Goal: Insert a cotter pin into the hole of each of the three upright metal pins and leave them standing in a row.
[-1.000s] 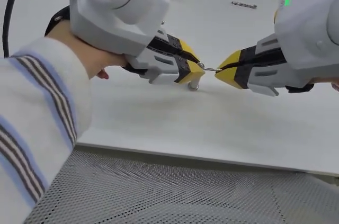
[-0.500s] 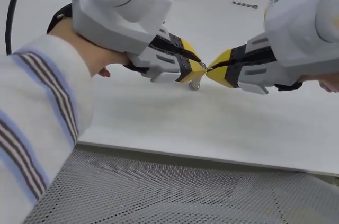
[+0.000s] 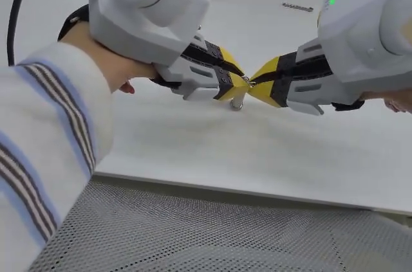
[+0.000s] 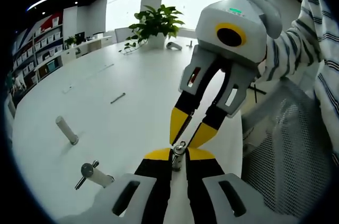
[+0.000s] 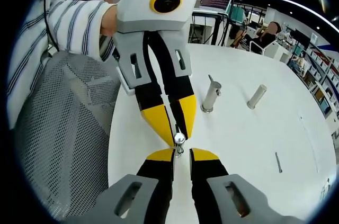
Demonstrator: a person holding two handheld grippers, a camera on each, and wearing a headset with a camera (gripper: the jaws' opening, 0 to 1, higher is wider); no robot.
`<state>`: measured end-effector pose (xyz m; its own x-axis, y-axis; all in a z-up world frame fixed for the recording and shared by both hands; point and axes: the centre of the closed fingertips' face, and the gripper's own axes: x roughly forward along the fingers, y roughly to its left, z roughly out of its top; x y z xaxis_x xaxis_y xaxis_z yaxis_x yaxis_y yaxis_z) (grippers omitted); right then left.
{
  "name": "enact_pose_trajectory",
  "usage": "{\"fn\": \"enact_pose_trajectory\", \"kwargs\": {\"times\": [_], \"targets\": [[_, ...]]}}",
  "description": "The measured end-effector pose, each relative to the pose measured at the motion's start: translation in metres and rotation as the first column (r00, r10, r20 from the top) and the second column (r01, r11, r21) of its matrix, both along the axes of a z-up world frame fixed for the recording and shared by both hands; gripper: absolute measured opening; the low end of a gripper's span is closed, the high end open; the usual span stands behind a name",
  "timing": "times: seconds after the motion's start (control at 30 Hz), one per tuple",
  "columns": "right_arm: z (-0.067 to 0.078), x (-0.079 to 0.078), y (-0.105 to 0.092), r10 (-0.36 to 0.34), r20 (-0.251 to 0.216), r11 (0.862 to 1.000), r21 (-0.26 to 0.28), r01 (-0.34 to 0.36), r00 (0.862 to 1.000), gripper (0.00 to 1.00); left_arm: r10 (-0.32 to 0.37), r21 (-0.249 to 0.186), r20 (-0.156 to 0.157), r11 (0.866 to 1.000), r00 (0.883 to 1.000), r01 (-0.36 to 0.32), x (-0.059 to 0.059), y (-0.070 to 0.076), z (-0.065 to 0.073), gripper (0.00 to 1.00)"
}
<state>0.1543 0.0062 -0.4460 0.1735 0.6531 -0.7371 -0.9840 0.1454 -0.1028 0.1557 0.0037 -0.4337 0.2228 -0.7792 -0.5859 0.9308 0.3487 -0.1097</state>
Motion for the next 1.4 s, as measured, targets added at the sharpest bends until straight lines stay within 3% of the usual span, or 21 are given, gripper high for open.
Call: {"fn": "enact_pose_trajectory", "kwargs": {"times": [0.07,0.23,0.5,0.8,0.93,1.1,1.2,1.27,1.37,1.4], "targets": [[0.002,0.002,-0.003,0.0,0.012,1.0,-0.009,0.0,1.0,0.1,-0.004,0.002,0.005,1.0,1.0,0.004,0.0,-0.001,0.0,0.06],[-0.001,0.004,-0.011,-0.008,0.016,0.999,-0.036,0.009,1.0,0.08,-0.006,0.004,0.009,1.0,1.0,0.006,0.0,-0.001,-0.001,0.06],[0.003,0.01,-0.006,-0.045,0.017,0.999,-0.004,0.045,0.999,0.05,-0.01,0.006,0.013,1.0,1.0,0.01,-0.001,0.0,-0.001,0.06],[0.002,0.011,-0.005,-0.058,0.014,0.998,-0.006,0.058,0.998,0.08,-0.01,0.009,0.009,1.0,1.0,0.01,-0.003,0.0,-0.001,0.06],[0.001,0.012,-0.009,-0.089,0.012,0.996,0.0,0.089,0.996,0.13,-0.001,-0.003,0.003,1.0,1.0,0.001,-0.004,0.003,0.002,0.07],[-0.003,0.008,-0.01,-0.136,-0.031,0.99,0.033,0.137,0.99,0.19,0.031,-0.035,-0.01,0.999,0.999,-0.031,-0.006,0.006,0.006,0.23],[-0.004,0.003,-0.005,-0.159,-0.073,0.983,0.077,0.165,0.985,0.19,0.043,-0.068,0.022,0.997,0.999,-0.042,-0.007,0.008,0.011,0.3],[-0.006,0.0,-0.001,-0.175,-0.106,0.977,0.105,0.186,0.979,0.19,0.06,-0.086,0.021,0.995,0.998,-0.058,-0.005,0.013,0.012,0.37],[-0.009,-0.002,0.002,-0.191,-0.14,0.97,0.123,0.208,0.972,0.19,0.089,-0.117,-0.023,0.989,0.996,-0.091,-0.008,0.017,0.011,0.55],[-0.01,-0.002,0.003,-0.196,-0.15,0.967,0.132,0.216,0.969,0.2,0.09,-0.117,-0.014,0.989,0.996,-0.091,-0.009,0.014,0.011,0.59]]}}
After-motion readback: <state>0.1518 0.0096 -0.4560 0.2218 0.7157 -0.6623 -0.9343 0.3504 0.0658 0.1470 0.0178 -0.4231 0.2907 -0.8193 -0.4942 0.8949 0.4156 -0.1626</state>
